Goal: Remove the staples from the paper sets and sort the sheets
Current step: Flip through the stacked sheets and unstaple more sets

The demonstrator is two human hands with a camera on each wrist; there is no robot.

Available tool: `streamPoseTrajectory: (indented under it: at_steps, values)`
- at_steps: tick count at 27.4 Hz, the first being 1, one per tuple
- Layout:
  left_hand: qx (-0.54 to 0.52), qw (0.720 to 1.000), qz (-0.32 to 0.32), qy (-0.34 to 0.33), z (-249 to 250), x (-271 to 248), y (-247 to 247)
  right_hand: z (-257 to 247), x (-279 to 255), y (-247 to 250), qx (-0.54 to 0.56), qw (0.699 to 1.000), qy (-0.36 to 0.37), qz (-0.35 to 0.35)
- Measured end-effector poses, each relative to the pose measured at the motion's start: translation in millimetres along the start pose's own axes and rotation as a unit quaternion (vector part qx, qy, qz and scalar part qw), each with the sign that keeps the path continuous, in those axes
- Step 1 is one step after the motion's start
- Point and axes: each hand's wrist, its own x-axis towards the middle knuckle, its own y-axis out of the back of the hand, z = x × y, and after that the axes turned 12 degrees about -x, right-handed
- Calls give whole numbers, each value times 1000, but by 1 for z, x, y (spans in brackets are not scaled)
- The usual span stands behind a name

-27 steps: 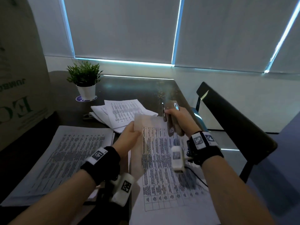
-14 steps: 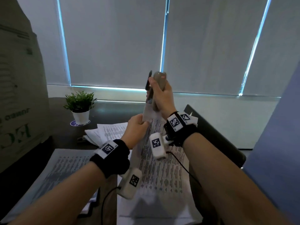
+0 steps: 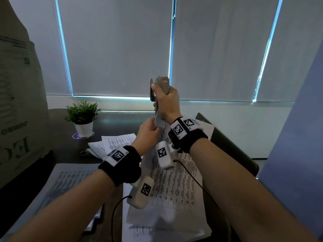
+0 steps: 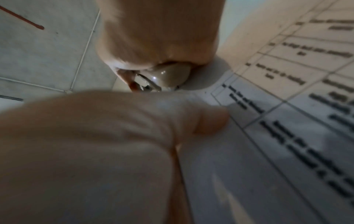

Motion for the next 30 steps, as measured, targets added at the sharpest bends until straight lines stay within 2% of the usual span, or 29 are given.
streamPoseTrajectory:
  at_steps: [3,5,7,8,10,11,12,13,15,16,18,20,21,23,24,26,28,30]
  values:
    - [15,1000,-3,-25,-1,-1,0,4,4,3,-5,1000,1,9]
    - [-27,997,-77,-16,-6,-7,4,4,6,7,13,1000,4,27]
    - [-71,982,-165,53,-22,-19,8,5,9,17,52,997,1,62]
    - [-75,981,-155,88,-35,-21,11,7,11,27,50,994,3,95]
    - [-83,989,-42,113,-64,-14,21,22,16,49,-5,988,-8,152]
    - [-105,988,18,108,-76,-6,29,36,16,62,-45,988,-42,141]
    - [-141,983,57,99,-81,4,36,56,14,74,-68,989,-97,94]
    - [-174,978,81,86,-81,15,43,75,8,82,-62,985,-161,14]
    - [-200,972,99,72,-83,44,48,118,-12,97,-24,955,-260,-143]
    - [-190,973,110,72,-85,59,47,131,-24,103,7,937,-292,-194]
    - [-159,975,133,78,-94,87,42,159,-37,109,62,924,-311,-214]
    - [-137,974,143,107,-98,102,31,189,-31,109,51,933,-315,-168]
    - [-127,974,133,130,-100,103,26,203,-24,108,1,940,-318,-127]
    - [7,979,27,200,-102,94,19,221,-5,109,-108,943,-314,-25]
    - [111,967,-31,227,-110,87,20,224,5,111,-167,938,-303,15]
    - [239,917,-104,303,-123,66,26,230,26,122,-258,924,-278,53]
    - [331,867,-138,346,-142,49,34,236,39,128,-318,902,-288,32]
    - [350,848,-125,378,-157,39,36,254,44,127,-381,870,-312,-17]
